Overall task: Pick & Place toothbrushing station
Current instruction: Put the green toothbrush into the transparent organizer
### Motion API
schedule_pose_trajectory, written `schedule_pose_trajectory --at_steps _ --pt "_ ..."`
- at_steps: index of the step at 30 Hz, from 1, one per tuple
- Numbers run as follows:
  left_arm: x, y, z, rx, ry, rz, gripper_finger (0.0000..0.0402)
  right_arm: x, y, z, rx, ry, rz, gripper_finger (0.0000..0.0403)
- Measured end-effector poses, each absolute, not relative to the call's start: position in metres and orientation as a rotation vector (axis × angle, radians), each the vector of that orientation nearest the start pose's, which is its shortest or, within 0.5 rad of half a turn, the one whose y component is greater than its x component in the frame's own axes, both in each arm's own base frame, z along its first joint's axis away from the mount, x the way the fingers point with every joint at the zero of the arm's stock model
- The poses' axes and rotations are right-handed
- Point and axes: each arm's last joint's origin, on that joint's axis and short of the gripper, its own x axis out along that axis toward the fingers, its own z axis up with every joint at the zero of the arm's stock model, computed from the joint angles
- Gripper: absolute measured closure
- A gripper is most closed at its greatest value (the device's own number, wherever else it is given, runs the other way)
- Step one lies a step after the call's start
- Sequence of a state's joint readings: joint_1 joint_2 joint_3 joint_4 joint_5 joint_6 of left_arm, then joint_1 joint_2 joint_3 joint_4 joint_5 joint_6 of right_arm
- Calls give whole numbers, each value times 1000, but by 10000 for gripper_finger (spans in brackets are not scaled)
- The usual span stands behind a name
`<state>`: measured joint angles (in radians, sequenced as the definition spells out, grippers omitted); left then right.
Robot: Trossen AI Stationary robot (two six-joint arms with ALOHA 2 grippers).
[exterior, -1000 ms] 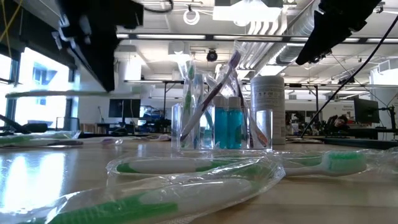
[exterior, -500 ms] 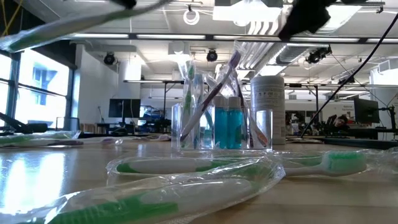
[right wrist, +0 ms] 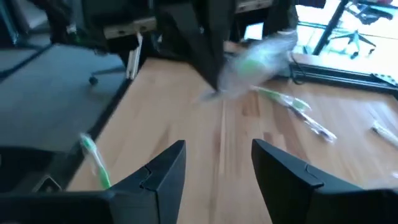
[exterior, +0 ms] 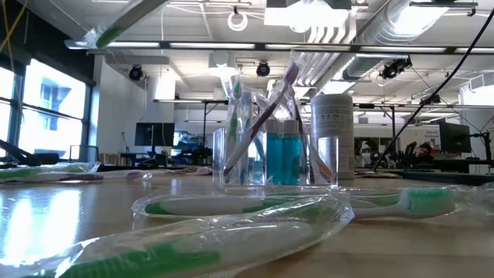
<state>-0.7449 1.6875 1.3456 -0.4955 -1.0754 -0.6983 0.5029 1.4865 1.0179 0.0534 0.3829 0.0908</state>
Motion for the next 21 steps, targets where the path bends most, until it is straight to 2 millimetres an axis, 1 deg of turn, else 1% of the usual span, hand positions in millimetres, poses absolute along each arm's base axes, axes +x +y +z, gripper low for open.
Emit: schedule_pose_trajectory --at_steps 2,5,8,10,13,21 --pt "281 -224 278 14 362 465 401 299 152 262 -107 393 127 227" --pt "287 -230 273 38 333 470 401 313 154 253 -114 354 149 227" --pt "294 -236 266 60 323 458 402 322 158 242 -122 337 163 227" --pt "295 -237 262 83 333 460 402 326 158 238 -133 320 162 227" --pt "297 -239 257 90 332 467 402 328 160 238 -146 292 169 227" --pt "300 -242 254 90 341 440 402 330 160 242 -139 249 166 227"
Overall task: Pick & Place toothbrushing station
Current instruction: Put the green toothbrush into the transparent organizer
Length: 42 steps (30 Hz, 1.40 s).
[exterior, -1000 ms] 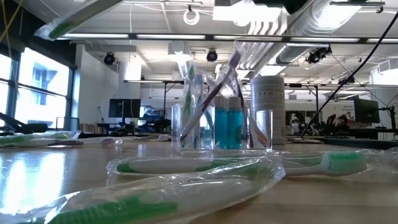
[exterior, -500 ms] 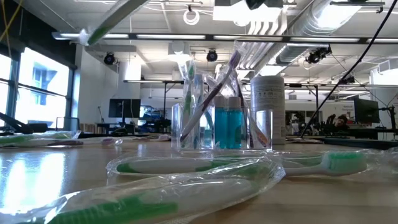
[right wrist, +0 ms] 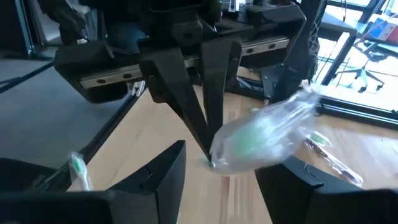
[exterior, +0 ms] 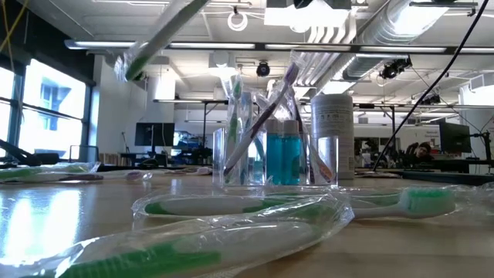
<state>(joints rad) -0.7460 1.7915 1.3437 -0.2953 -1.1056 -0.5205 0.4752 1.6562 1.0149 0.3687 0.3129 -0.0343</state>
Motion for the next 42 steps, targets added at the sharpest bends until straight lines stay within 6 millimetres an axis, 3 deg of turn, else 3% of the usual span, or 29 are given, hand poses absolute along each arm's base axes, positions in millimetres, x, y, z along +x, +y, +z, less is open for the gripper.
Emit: schedule_pose_trajectory --at_steps 9,20,33,42 --pt "301 -242 251 101 345 445 402 330 159 242 -157 249 166 249" --pt "301 -243 251 137 356 433 402 330 157 240 -195 266 169 384" --pt "301 -243 251 231 384 402 395 330 158 240 -192 267 193 391" --pt "301 -243 251 232 380 402 299 329 157 236 -207 316 179 386"
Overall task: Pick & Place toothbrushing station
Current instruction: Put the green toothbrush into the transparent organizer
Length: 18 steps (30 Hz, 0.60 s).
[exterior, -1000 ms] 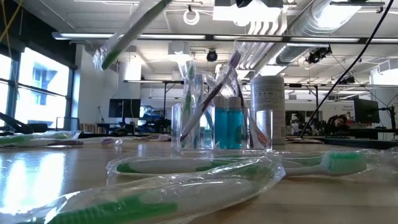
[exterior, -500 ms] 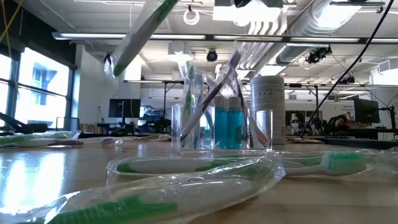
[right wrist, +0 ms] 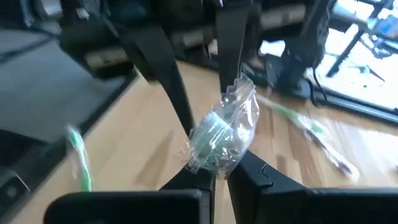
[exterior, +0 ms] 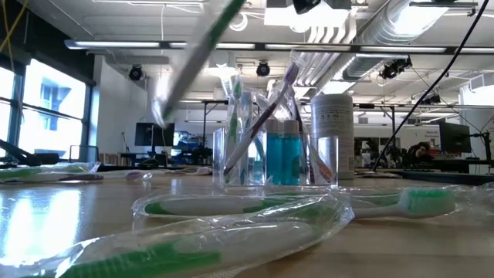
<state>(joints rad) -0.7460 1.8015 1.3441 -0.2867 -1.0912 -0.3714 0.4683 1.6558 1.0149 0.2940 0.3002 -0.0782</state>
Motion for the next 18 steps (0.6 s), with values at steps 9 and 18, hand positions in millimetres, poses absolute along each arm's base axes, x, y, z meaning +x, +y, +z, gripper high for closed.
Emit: schedule_pose_trajectory --at_steps 9,18 --pt "301 -244 251 262 396 380 219 303 146 232 -157 562 -16 386" --pt "301 -244 250 263 407 365 215 260 136 254 -55 665 -190 390"
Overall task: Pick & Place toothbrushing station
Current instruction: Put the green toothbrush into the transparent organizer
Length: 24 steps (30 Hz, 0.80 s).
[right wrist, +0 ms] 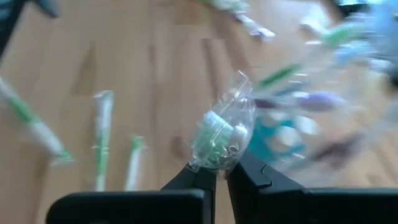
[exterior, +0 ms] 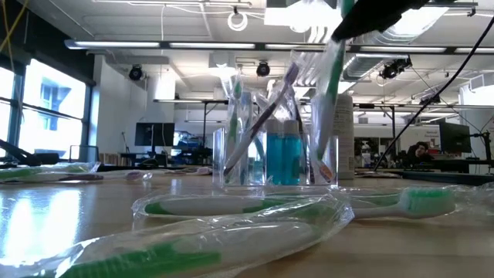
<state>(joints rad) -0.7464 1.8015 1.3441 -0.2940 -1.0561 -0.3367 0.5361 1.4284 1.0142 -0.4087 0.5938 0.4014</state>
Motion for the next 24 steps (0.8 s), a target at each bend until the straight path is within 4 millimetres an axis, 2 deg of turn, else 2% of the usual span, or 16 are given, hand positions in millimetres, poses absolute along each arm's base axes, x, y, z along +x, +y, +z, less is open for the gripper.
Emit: schedule_pose_trajectory --at_steps 7,10,19,24 --pt "301 -244 250 259 407 364 215 237 117 269 -43 634 -415 391" --pt "301 -244 250 259 407 364 215 232 109 274 -42 629 -447 390" --pt "300 -244 249 266 415 365 215 228 80 293 -33 587 -509 390" --pt "300 -244 249 266 415 365 215 233 64 293 -17 615 -540 390"
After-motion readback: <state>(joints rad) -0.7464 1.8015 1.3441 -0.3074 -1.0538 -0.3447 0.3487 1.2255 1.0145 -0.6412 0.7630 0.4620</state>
